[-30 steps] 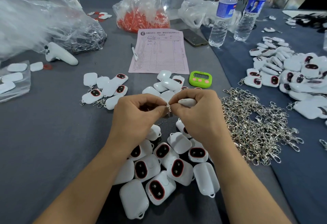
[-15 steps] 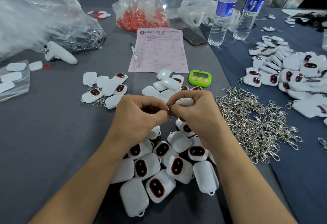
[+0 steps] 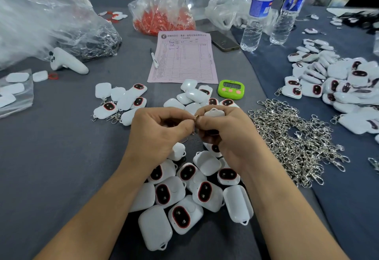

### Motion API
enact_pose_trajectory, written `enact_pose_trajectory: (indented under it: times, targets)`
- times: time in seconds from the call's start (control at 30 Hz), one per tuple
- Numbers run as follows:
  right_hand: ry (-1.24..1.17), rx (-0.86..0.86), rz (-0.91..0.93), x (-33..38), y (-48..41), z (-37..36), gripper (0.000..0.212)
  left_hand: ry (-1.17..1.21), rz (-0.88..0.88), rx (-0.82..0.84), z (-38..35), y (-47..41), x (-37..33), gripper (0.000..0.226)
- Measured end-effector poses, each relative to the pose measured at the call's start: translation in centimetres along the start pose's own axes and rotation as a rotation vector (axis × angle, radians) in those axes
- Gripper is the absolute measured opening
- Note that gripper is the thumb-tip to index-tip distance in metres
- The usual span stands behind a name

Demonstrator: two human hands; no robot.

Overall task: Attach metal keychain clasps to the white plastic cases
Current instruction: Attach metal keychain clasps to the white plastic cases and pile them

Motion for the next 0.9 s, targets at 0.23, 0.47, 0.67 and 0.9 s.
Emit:
enact_pose_trajectory:
  times: [0.23, 0.47, 0.67, 0.9]
  targets:
    - [0.093, 0.038, -0.047, -0.2, 0.2, -0.1, 0.026, -0.04, -0.002, 0.04, 0.0, 0.1, 0.3, 0.015]
    - [0.182, 0.067, -0.026, 0.0, 0.2, 0.0, 0.031, -0.022, 0.064, 0.111, 0.0, -0.1, 0.7, 0.016]
    - [0.22, 0.089, -0.013, -0.1, 0.1, -0.1, 0.034, 0.005, 0.081, 0.167, 0.0, -0.3, 0.9, 0.017]
    - [0.252, 0.105, 0.006, -0.3, 0.1, -0.3, 0.029, -0.066, 0.056, 0.131, -0.1, -0.2, 1.0, 0.01]
Point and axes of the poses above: each hand's wrist, its own y-axis away from the middle knuckle, its own z-axis out of the back of the hand, x = y × z, the point moved 7 cm from there along -y, towards the middle knuckle, and after that the axes turned 5 degrees about -y, right-handed, at the moved point
